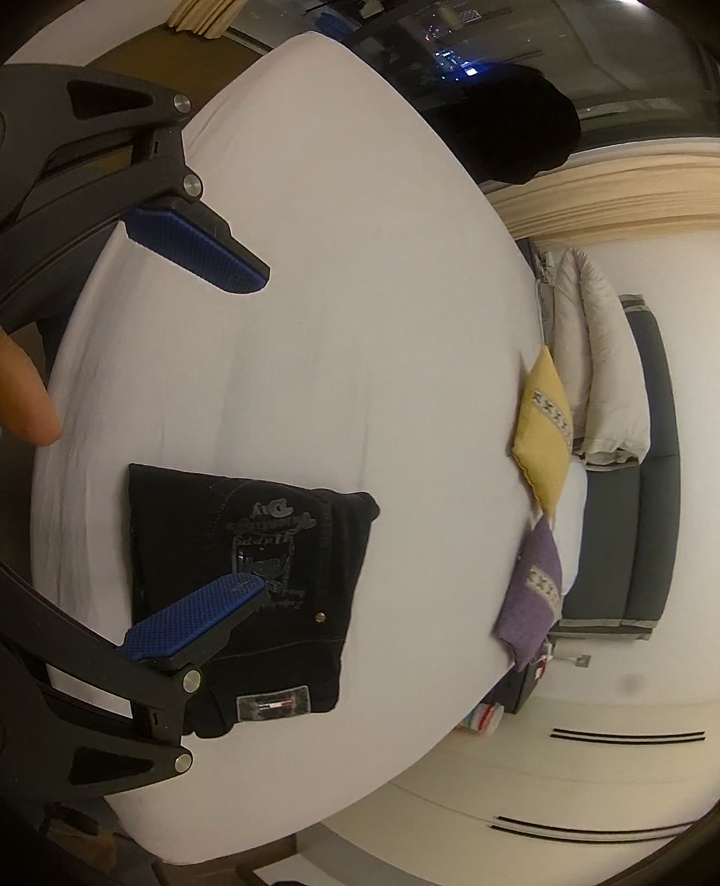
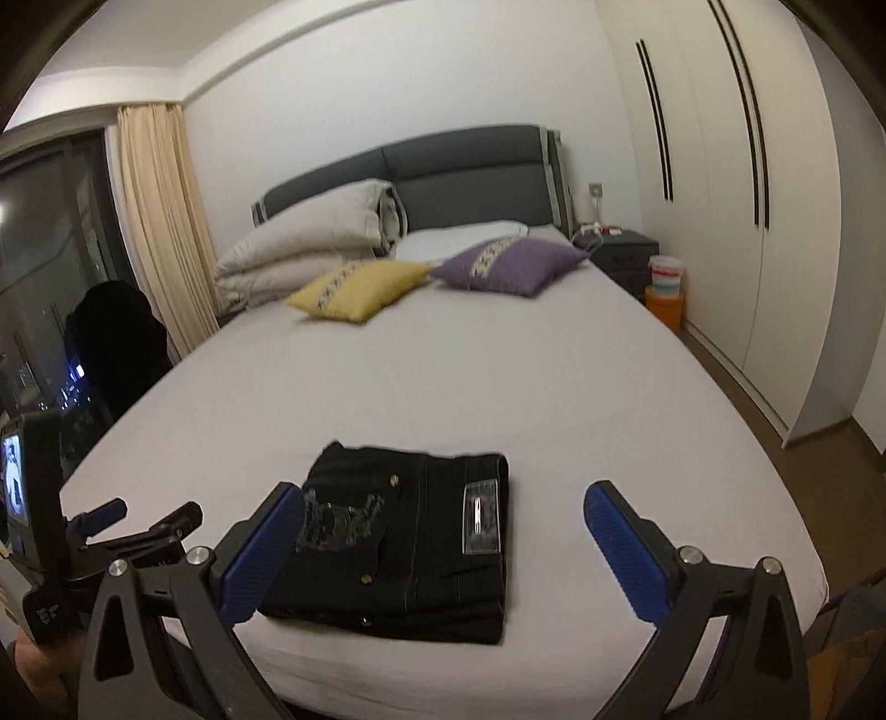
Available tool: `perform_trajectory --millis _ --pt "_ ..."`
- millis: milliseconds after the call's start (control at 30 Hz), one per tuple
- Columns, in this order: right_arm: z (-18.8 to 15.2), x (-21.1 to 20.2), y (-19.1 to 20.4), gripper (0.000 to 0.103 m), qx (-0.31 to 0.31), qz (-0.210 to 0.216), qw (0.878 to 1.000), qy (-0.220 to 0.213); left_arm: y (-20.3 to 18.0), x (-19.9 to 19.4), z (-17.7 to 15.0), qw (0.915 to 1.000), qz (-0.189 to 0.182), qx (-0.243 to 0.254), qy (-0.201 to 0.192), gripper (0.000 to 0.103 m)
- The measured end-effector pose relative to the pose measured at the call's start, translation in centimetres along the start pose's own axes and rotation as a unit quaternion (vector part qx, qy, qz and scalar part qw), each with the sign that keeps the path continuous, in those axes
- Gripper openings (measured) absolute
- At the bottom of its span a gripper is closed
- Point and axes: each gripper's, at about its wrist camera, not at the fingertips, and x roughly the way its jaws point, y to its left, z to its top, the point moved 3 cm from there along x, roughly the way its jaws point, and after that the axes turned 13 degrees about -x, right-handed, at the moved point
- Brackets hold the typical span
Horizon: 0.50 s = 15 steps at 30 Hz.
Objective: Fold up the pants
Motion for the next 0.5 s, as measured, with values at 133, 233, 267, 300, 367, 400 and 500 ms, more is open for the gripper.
perform_trajectory --millis 133,233,267,300,367,400,500 --pt "-0.8 1.2 0.4 0.103 -0.007 0.001 1.000 0.028 -0.1 1.0 -0.5 1.0000 0.001 0.001 0.010 0.103" --pt "-1.1 1.8 0.5 0.103 -0.008 0.002 0.999 0.045 -0.2 1.6 -0.7 0.9999 0.001 0.001 0.016 0.103" --pt "-1.3 2.0 0.6 0.103 -0.009 0.001 0.999 0.051 -0.2 1.8 -0.8 0.9998 0.001 0.001 0.018 0.103" --pt "-1.4 2.2 0.6 0.103 -0.010 0.000 0.998 0.057 -0.2 2.0 -0.9 0.9998 0.000 0.002 0.020 0.103" --pt "-1.6 2.5 0.7 0.103 -0.011 0.000 0.998 0.068 -0.2 2.3 -1.0 0.9997 -0.001 0.001 0.025 0.103" --pt "-1.8 2.7 0.7 0.103 -0.012 -0.001 0.997 0.073 -0.2 2.5 -1.1 0.9996 -0.002 0.001 0.027 0.103" --pt "-2.1 2.9 0.6 0.103 -0.015 -0.002 0.996 0.084 -0.4 2.9 -1.2 0.9995 -0.004 0.003 0.031 0.103"
